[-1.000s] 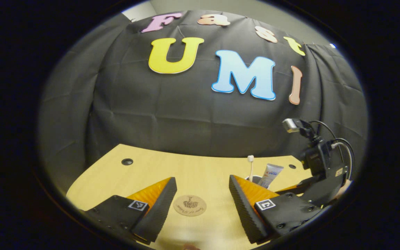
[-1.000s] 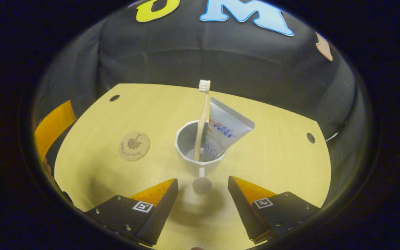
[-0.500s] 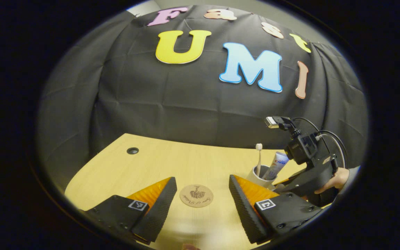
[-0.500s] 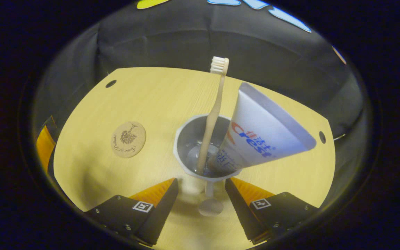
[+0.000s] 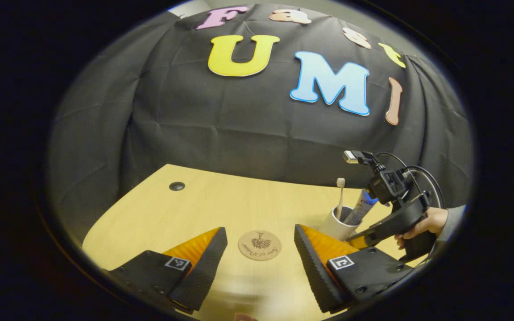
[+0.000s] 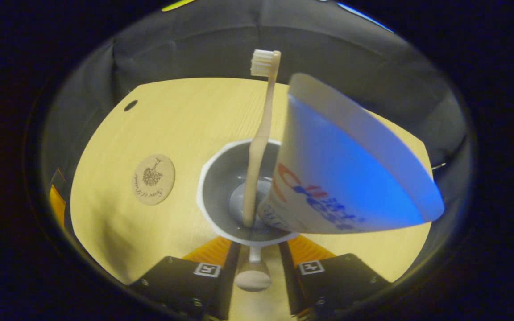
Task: Put the toothbrush and toothpaste on the desktop into the cup, then pick up the cup and place it on the coaster on the desktop.
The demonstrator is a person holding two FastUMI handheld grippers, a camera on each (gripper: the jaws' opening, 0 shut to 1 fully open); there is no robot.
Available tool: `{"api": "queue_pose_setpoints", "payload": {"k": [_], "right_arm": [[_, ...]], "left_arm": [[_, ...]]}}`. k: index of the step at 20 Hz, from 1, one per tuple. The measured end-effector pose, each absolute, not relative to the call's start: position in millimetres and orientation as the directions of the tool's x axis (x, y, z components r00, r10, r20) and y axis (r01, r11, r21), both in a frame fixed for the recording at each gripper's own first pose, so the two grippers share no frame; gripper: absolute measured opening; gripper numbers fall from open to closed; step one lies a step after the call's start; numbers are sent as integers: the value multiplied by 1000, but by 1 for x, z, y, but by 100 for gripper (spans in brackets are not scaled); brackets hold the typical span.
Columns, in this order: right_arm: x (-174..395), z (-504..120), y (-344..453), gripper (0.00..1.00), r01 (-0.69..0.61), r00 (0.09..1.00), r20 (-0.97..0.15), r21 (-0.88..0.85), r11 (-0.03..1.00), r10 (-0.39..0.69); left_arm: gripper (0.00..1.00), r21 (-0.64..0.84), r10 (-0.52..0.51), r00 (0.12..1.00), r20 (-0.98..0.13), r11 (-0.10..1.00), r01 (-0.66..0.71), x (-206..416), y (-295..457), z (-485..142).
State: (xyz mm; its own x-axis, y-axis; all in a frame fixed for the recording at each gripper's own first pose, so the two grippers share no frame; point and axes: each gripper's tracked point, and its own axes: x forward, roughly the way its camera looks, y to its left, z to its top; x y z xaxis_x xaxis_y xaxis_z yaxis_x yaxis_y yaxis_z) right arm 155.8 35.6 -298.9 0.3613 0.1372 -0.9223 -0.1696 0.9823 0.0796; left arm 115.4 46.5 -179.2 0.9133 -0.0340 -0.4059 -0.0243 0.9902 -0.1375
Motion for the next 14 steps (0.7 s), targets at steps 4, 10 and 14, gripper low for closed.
{"api": "queue_pose_setpoints", "payload": {"k": [4,10,14], "right_arm": [[160,-304,38,27,-162,371,-920,68,984,125],[156,-289,58,26,-220,412,-901,47,974,136],[154,-277,93,26,-257,416,-888,89,962,193]], "left_arm": [[96,-141,-31,909,-416,990,-31,110,50,-183],[96,-145,-24,911,-411,989,-39,101,59,-178],[96,-151,-10,911,-413,987,-58,88,73,-176]]}}
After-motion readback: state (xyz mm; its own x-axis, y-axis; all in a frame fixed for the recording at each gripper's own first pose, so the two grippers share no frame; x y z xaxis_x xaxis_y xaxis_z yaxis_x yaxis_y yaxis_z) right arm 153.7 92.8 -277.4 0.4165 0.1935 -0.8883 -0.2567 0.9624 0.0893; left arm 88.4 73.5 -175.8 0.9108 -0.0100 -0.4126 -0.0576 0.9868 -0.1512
